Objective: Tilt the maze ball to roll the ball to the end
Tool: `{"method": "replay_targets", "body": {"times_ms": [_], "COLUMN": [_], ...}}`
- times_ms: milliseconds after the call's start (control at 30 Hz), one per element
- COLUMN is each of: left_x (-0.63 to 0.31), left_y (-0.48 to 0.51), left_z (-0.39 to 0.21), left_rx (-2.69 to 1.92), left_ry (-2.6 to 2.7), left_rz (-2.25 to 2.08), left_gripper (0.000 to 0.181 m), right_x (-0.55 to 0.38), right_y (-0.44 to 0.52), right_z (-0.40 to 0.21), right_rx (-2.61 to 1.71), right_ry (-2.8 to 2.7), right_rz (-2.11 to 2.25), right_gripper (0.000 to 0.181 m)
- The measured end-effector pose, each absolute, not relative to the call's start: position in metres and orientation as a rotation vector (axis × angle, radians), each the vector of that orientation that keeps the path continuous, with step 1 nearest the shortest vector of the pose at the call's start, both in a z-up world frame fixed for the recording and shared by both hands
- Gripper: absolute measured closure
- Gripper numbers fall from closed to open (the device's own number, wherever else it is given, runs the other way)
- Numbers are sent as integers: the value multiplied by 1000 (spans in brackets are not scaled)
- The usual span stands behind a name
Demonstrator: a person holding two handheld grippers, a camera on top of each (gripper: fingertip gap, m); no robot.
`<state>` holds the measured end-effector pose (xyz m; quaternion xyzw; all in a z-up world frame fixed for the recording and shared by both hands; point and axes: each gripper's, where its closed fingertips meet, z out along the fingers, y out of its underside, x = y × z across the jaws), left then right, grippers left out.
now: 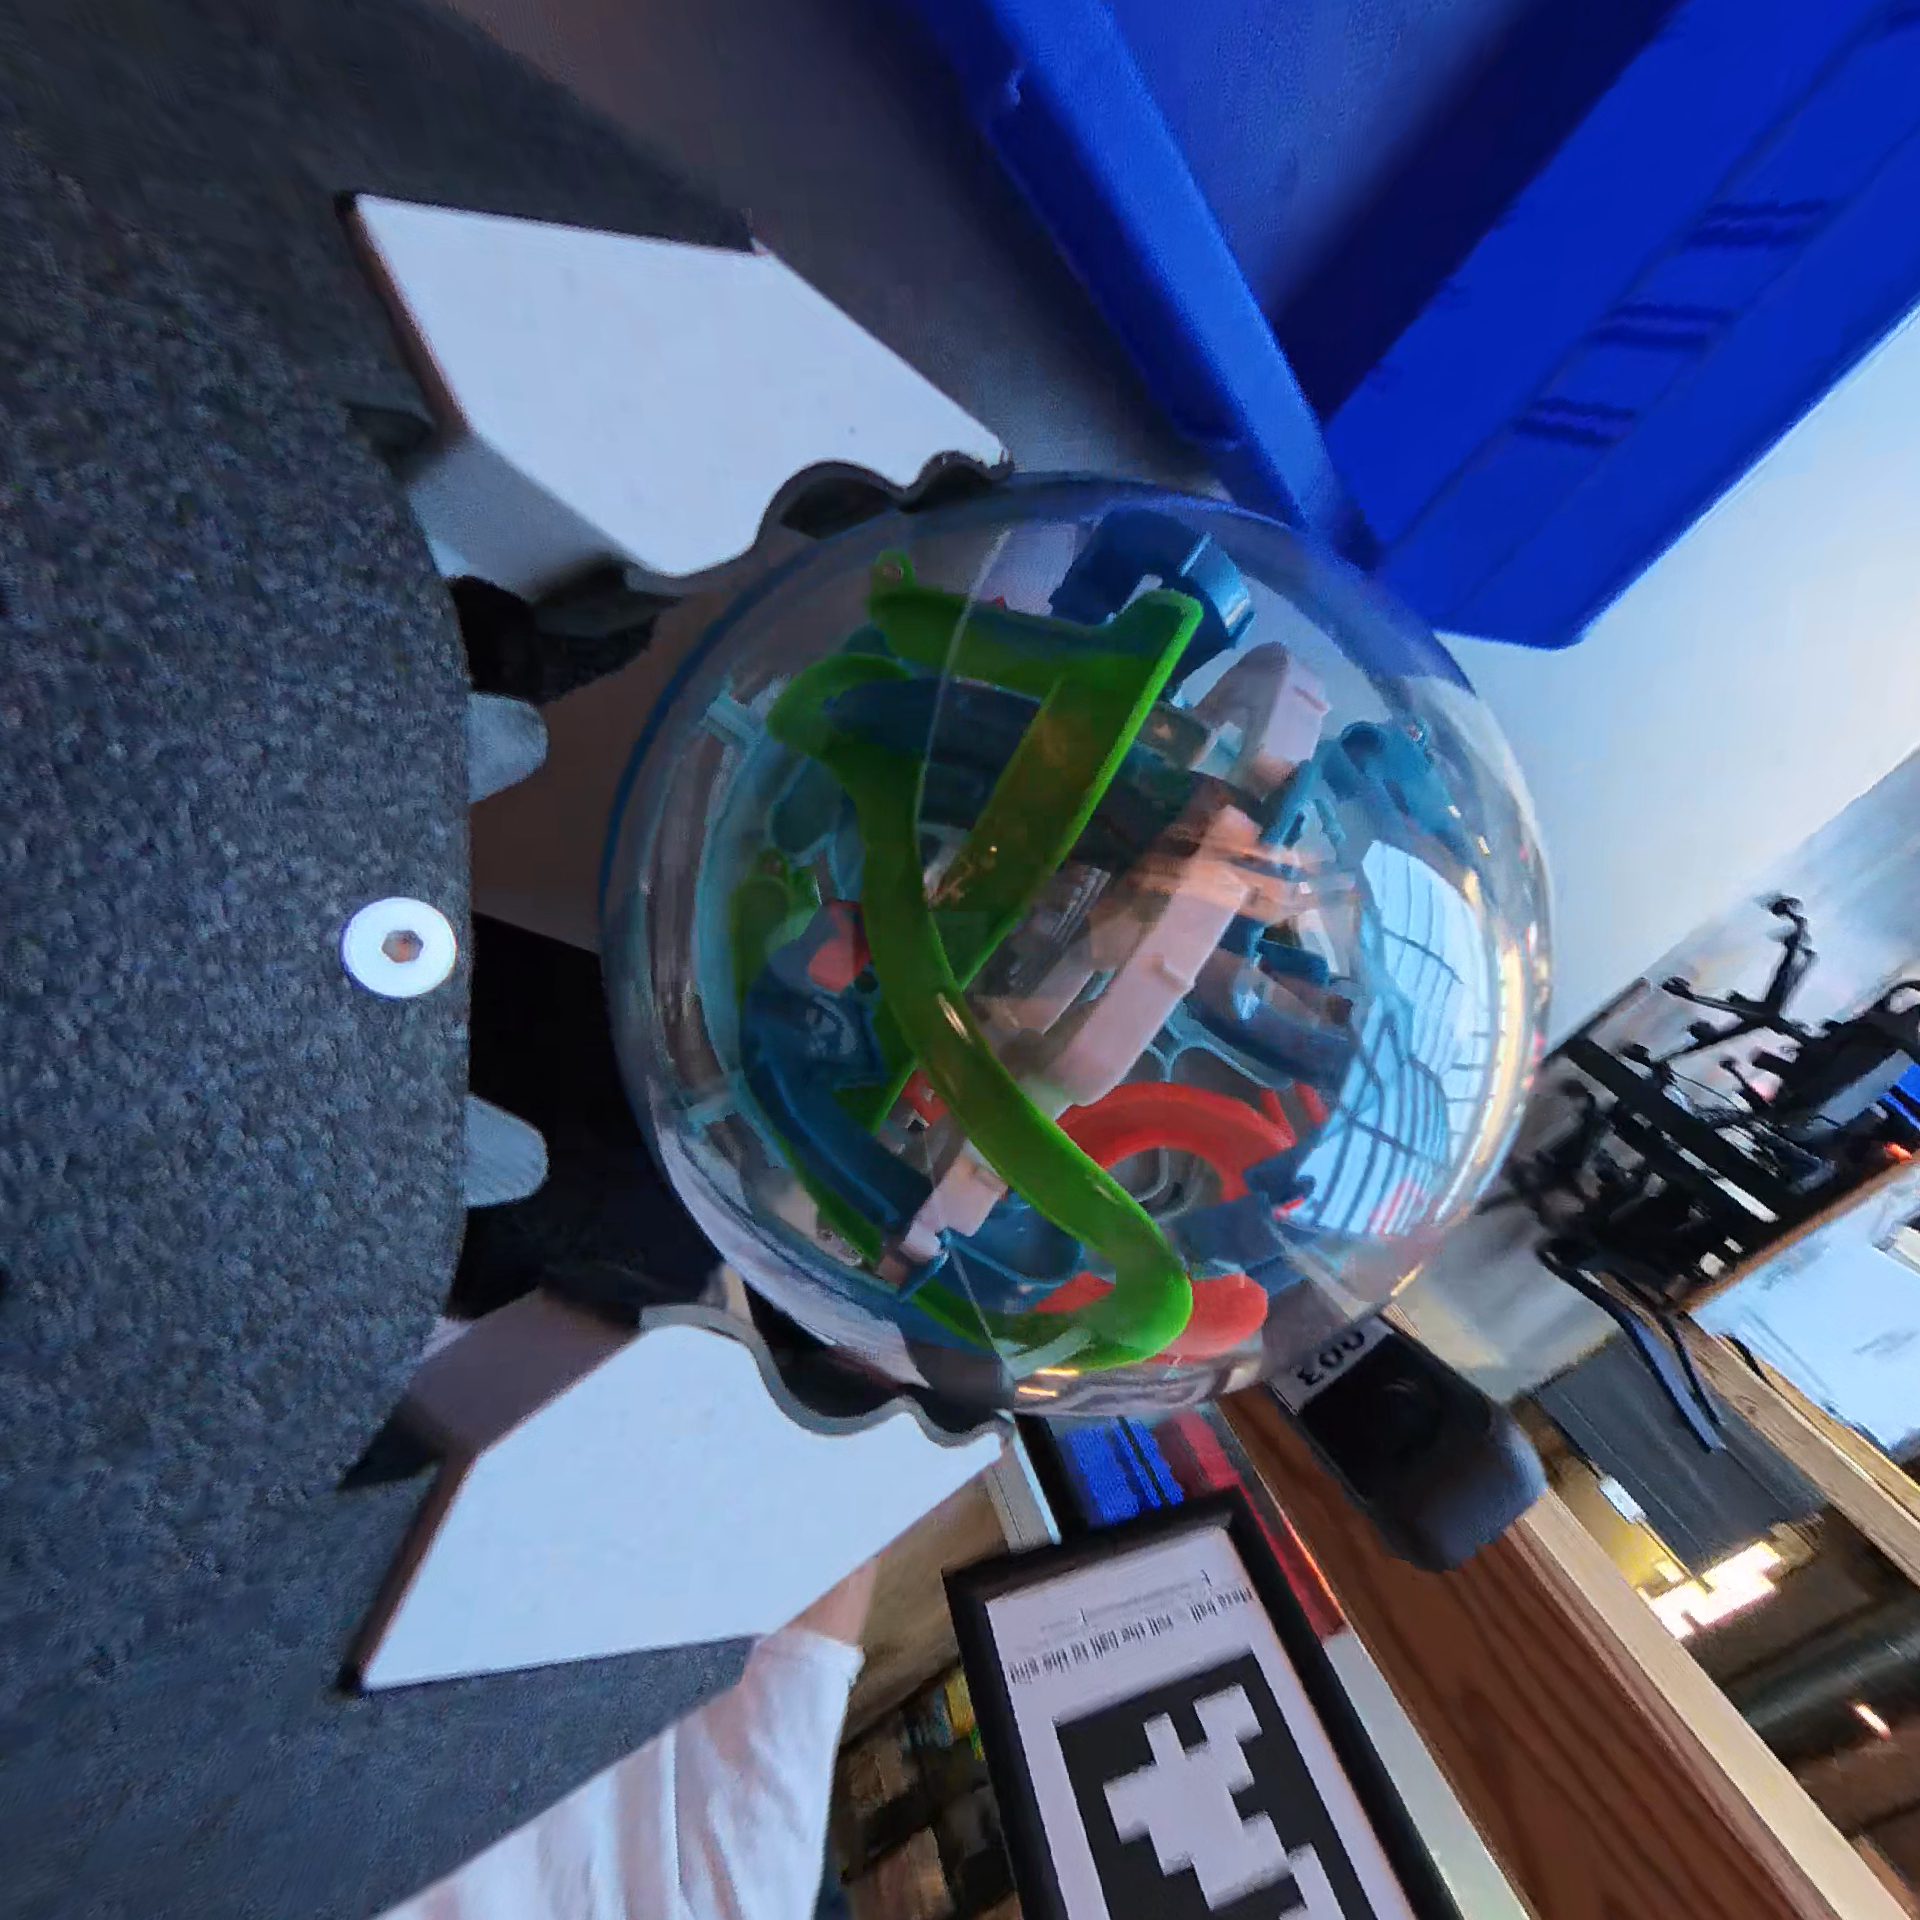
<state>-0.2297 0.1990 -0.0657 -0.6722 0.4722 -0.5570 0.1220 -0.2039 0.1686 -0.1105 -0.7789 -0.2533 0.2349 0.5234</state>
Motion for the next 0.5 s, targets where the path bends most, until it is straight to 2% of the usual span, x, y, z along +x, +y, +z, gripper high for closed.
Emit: {"method": "replay_targets", "body": {"times_ms": [33, 200, 500], "left_x": [-231, -236, -234], "left_y": [197, 175, 148], "left_z": [-59, -38, -23], "left_rx": [-1965, -1888, -1763], "left_ry": [1321, 1113, 987], "left_rz": [-1729, -2240, -2607], "left_gripper": [23, 23, 23], "right_x": [-204, -205, -202], "right_y": [166, 147, 132], "right_z": [-96, -40, 1], "right_rx": [-1842, -1886, -1812], "right_ry": [-582, -524, -442], "right_rz": [586, 598, 624], "right_gripper": [26, 26, 26]}}
